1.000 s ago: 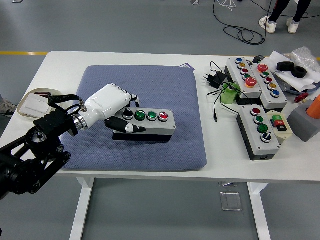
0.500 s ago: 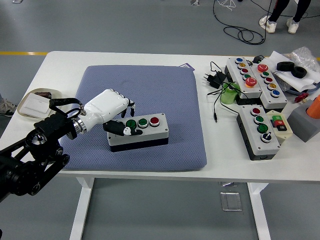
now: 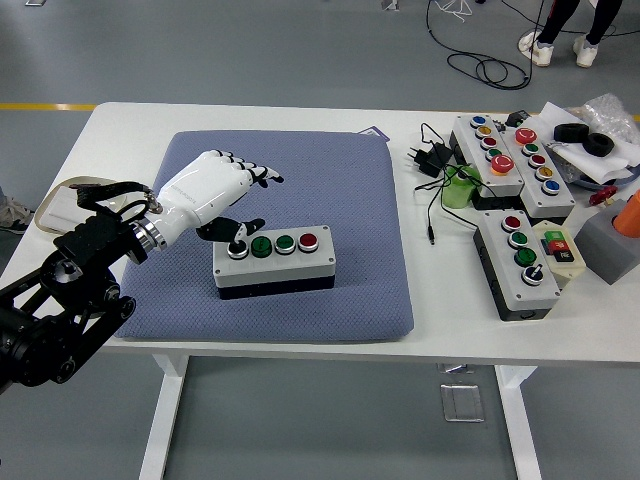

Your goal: Pick up the button,place it on the desk,press the button,press the button

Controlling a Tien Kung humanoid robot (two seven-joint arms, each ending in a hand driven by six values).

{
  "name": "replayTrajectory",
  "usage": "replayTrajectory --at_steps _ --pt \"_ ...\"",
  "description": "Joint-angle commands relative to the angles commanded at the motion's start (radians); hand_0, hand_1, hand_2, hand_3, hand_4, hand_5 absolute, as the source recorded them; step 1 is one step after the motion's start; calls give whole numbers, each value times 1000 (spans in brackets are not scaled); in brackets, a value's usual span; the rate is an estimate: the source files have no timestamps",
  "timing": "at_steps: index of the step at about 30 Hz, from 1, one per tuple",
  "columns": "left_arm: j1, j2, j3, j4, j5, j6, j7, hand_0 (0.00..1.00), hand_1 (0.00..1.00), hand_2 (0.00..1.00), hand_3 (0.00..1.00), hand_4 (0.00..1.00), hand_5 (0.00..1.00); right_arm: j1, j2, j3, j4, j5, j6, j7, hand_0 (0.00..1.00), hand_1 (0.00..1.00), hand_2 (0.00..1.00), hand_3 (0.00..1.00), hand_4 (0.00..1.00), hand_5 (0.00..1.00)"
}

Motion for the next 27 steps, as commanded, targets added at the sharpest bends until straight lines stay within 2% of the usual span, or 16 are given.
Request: replayTrajectory --at_steps 1,4,9,10,11,14,16,17,19,22,23,25,27 --pt "0 1 -2 -5 0 -3 -1 475 613 715 819 842 256 0 0 0 0 0 0 0 634 441 617 565 310 227" --pt "6 12 -10 -47 0 -52 -7 475 613 715 819 842 256 0 -1 -1 0 2 0 1 634 441 617 565 310 227" --pt "17 23 -20 -108 0 -90 0 478 617 722 828 842 269 1 0 1 0 -2 1 0 634 441 617 565 310 227" --pt "24 27 -29 -132 0 -103 8 478 617 722 828 842 269 1 0 1 0 -2 1 0 634 441 617 565 310 227" --pt "33 36 -42 -161 -9 -119 28 455 524 628 830 819 294 0 0 1 0 1 0 1 633 441 617 565 309 228" --pt "44 50 -59 -230 -34 -144 63 455 524 628 830 819 294 1 -1 -3 0 7 -1 2 633 441 617 565 309 228" --pt "50 60 -72 -282 -50 -176 94 455 524 628 830 819 294 1 -1 -3 0 7 -1 1 633 441 617 565 309 228" --pt "51 66 -80 -310 -55 -199 112 222 201 240 848 475 2 1 -1 -3 0 6 0 2 631 442 617 564 309 227" --pt "52 71 -86 -341 -56 -223 128 222 201 240 848 475 2 1 -2 -4 0 6 0 2 631 442 617 564 309 227" --pt "50 90 -90 -428 -40 -345 179 222 201 240 848 475 2 0 -2 -5 0 9 1 2 631 442 617 564 309 227" --pt "49 93 -86 -441 -31 -377 188 121 69 108 857 382 2 -1 -3 -6 0 10 1 2 632 442 617 564 309 228" --pt "48 97 -76 -469 -13 -466 207 121 69 108 857 382 2 -1 -3 -8 0 11 1 2 632 442 617 564 309 228" --pt "49 98 -69 -478 -4 -537 218 121 69 108 857 382 2 -1 -3 -9 0 11 1 2 632 442 617 564 309 228"
